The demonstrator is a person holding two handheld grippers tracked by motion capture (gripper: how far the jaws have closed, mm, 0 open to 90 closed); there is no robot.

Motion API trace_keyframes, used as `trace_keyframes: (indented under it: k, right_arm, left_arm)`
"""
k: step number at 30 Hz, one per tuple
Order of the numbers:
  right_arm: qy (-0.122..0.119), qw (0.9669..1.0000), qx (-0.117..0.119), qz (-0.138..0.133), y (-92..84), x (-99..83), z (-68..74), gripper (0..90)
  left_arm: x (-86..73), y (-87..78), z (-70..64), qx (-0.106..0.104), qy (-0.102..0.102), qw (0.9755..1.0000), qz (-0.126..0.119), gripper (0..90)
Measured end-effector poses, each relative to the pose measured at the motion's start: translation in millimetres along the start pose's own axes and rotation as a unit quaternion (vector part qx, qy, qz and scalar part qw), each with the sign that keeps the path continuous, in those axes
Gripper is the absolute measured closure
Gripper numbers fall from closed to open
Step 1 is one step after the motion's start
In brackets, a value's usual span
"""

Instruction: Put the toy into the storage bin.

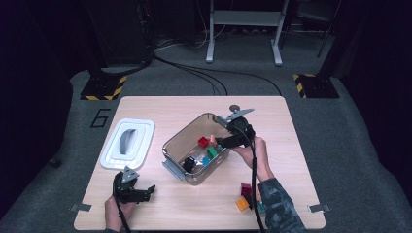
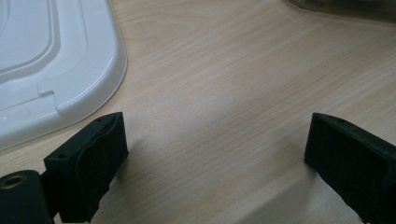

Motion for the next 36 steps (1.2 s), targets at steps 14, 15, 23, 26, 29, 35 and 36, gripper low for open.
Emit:
trace_keyframes:
  k: [14,15,23,26,29,35,36]
  right_arm:
    - [0.014,0.9991,-0.025,-0.033,-51.2,-25.0,-0.3,12.2]
    - [0.018,0.999,-0.026,-0.031,-53.5,-29.2,-1.0,11.5]
    - [0.047,0.9981,-0.039,-0.009,-66.4,-69.6,-7.8,8.3]
    - [0.058,0.9974,-0.042,0.001,-67.3,-80.4,-7.2,8.0]
    - [0.076,0.9961,-0.041,0.014,-65.4,-102.0,-7.0,6.9]
    - [0.105,0.993,-0.037,0.039,-59.0,-132.9,-3.8,6.6]
    - [0.106,0.9927,-0.035,0.044,-58.3,-137.2,-3.7,6.8]
  left_arm:
    - [0.0,0.0,0.0,0.0,0.0,1.0,0.0,5.6]
    - [0.0,0.0,0.0,0.0,0.0,1.0,0.0,5.6]
    - [0.0,0.0,0.0,0.0,0.0,1.0,0.0,5.6]
    - [0.0,0.0,0.0,0.0,0.0,1.0,0.001,5.6]
    - [0.1,0.1,-0.1,0.0,-0.001,1.0,0.0,5.6]
    - [0.0,0.0,0.0,0.0,0.0,1.0,0.0,5.6]
    - [0.0,0.0,0.0,0.0,0.0,1.0,0.0,5.6]
Point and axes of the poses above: each handheld gripper's, and its own axes: y roughly forward along the jaws, x roughly out of its top, z roughly to its left, the point moved 1 cm from there along y, roughly forward along the jaws, and after that the axes turned 5 degrees about -z, right-handed, at the moved point
